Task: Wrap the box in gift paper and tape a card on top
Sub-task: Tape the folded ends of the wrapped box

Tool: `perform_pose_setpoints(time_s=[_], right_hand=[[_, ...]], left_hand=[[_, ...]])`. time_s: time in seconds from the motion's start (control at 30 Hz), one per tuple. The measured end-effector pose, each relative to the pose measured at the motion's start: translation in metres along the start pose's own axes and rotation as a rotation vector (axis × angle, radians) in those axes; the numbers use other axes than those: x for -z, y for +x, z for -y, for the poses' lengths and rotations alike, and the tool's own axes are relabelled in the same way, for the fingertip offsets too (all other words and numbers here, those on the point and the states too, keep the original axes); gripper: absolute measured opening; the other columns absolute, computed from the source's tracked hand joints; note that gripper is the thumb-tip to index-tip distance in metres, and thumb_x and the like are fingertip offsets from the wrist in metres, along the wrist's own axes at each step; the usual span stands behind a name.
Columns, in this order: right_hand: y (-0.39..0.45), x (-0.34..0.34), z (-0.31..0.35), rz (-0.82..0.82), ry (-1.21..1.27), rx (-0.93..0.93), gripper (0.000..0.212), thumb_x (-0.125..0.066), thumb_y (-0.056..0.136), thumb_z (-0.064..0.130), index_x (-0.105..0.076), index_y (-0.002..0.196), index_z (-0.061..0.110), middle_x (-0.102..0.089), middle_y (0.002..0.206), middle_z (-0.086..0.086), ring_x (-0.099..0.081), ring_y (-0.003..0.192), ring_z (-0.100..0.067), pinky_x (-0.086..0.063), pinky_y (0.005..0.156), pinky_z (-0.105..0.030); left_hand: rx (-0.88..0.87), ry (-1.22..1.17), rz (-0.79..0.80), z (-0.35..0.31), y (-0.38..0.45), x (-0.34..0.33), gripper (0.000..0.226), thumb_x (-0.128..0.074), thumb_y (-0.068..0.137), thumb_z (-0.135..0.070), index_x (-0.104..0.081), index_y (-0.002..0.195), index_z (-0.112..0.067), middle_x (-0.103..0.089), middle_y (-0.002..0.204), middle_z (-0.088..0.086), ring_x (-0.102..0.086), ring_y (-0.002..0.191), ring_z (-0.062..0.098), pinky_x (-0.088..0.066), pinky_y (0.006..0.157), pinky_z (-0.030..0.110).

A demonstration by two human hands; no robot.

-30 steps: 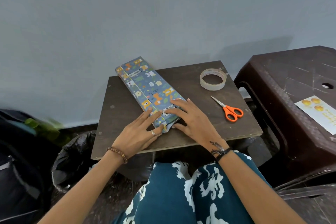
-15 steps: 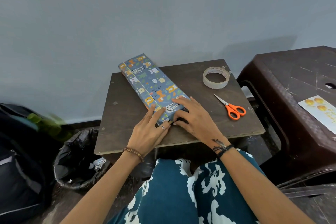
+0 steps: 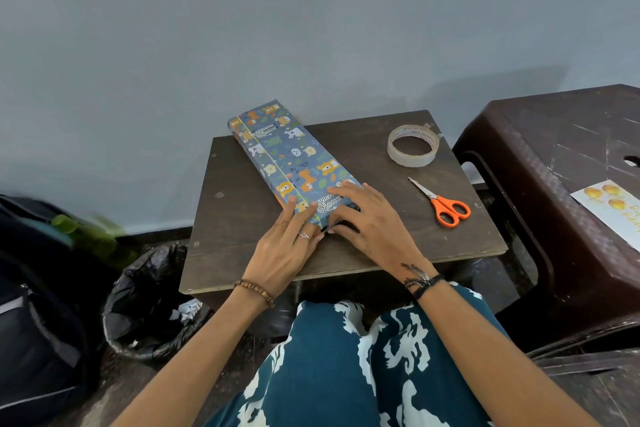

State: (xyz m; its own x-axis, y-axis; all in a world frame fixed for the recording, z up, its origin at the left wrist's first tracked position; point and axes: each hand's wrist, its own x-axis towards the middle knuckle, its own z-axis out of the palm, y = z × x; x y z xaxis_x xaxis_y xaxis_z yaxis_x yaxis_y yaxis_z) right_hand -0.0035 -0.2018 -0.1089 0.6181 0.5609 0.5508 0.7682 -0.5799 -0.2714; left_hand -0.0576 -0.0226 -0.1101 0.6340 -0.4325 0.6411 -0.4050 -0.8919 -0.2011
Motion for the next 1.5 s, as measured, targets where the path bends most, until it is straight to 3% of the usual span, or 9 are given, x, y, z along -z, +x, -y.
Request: perform_pose_setpoints(time_s=[0.17, 0.33, 0.53, 0.67, 0.8, 0.93, 1.03, 1.13, 1.5], right_hand=[[0.003, -0.003, 0.003, -0.058, -0.007, -0.014, 0.014, -0.05, 0.085, 0.03, -0.057, 0.083, 0.019, -0.061, 0.116, -0.002, -0.049, 0.115, -0.017, -0.043, 0.096, -0.038], [0.006, -0.004, 0.001, -0.105, 0.066, -0.063, 0.03, -0.053, 0.086, 0.041, -0.045, 0.11, 0.023, -0.053, 0.117, -0.001, -0.045, 0.112, -0.014, -0.042, 0.091, -0.032], [0.008, -0.003, -0.005, -0.105, 0.325, -0.209, 0.042, -0.055, 0.083, 0.04, -0.06, 0.122, 0.025, -0.048, 0.135, 0.002, -0.028, 0.13, -0.016, -0.018, 0.105, -0.004], [0.007, -0.001, -0.003, -0.11, 0.291, -0.191, 0.04, -0.055, 0.083, 0.041, -0.063, 0.118, 0.024, -0.055, 0.128, 0.002, -0.038, 0.122, -0.013, -0.042, 0.092, -0.021], [0.007, -0.003, -0.002, -0.072, 0.187, -0.122, 0.035, -0.069, 0.08, 0.029, -0.065, 0.113, 0.022, -0.058, 0.123, -0.001, -0.039, 0.117, -0.013, -0.053, 0.069, -0.025], [0.008, -0.006, -0.001, -0.062, 0.112, -0.107, 0.035, -0.075, 0.076, 0.025, -0.067, 0.11, 0.021, -0.06, 0.119, -0.001, -0.04, 0.113, -0.013, -0.051, 0.06, -0.022], [0.008, -0.007, -0.001, -0.067, 0.124, -0.112, 0.034, -0.075, 0.076, 0.026, -0.067, 0.109, 0.021, -0.059, 0.119, -0.001, -0.039, 0.114, -0.013, -0.051, 0.06, -0.022], [0.009, -0.006, -0.002, -0.061, 0.168, -0.139, 0.032, -0.072, 0.077, 0.026, -0.067, 0.109, 0.021, -0.059, 0.12, 0.001, -0.038, 0.115, -0.011, -0.054, 0.062, -0.024], [0.011, -0.003, -0.009, -0.016, 0.279, -0.18, 0.032, -0.071, 0.079, 0.02, -0.066, 0.111, 0.022, -0.057, 0.125, 0.003, -0.037, 0.118, -0.01, -0.052, 0.085, -0.033]], left_hand=[[-0.034, 0.002, -0.073, 0.003, 0.002, -0.001, 0.017, -0.041, 0.098, -0.02, -0.047, 0.085, -0.012, -0.069, 0.102, 0.012, -0.062, 0.108, 0.034, -0.056, 0.078, 0.033], [-0.041, 0.0, -0.096, 0.007, 0.009, 0.006, 0.018, -0.044, 0.096, -0.019, -0.052, 0.082, -0.01, -0.07, 0.1, 0.009, -0.063, 0.108, 0.031, -0.055, 0.077, 0.03], [0.005, -0.092, -0.113, 0.007, 0.02, 0.014, 0.013, -0.051, 0.09, -0.018, -0.052, 0.078, -0.013, -0.07, 0.103, 0.007, -0.061, 0.111, 0.028, -0.049, 0.083, 0.028], [0.106, -0.251, -0.036, 0.003, 0.015, 0.013, 0.01, -0.049, 0.089, -0.02, -0.047, 0.08, -0.015, -0.067, 0.111, 0.007, -0.049, 0.121, 0.024, -0.044, 0.086, 0.026], [0.252, -0.366, 0.124, 0.007, 0.003, 0.013, 0.033, -0.03, 0.096, -0.048, -0.047, 0.098, -0.02, -0.063, 0.121, 0.0, -0.048, 0.124, 0.016, -0.052, 0.068, 0.024], [0.297, -0.441, 0.239, 0.009, -0.006, 0.012, 0.047, -0.045, 0.084, -0.05, -0.044, 0.12, -0.02, -0.047, 0.137, -0.002, -0.041, 0.126, 0.012, -0.046, 0.093, 0.028], [0.403, -0.503, 0.218, 0.008, -0.004, 0.011, 0.04, -0.059, 0.084, -0.038, -0.043, 0.116, -0.023, -0.035, 0.144, -0.009, -0.037, 0.128, 0.011, -0.039, 0.103, 0.044], [0.573, -0.558, 0.261, 0.007, -0.001, 0.01, 0.044, -0.07, 0.081, -0.026, -0.049, 0.12, -0.024, -0.021, 0.145, -0.022, -0.038, 0.126, -0.002, -0.041, 0.1, 0.034], [0.538, -0.539, 0.088, 0.001, -0.003, -0.003, 0.043, -0.068, 0.073, -0.022, -0.049, 0.111, -0.029, -0.054, 0.132, 0.006, -0.048, 0.112, 0.004, -0.049, 0.076, 0.02]])
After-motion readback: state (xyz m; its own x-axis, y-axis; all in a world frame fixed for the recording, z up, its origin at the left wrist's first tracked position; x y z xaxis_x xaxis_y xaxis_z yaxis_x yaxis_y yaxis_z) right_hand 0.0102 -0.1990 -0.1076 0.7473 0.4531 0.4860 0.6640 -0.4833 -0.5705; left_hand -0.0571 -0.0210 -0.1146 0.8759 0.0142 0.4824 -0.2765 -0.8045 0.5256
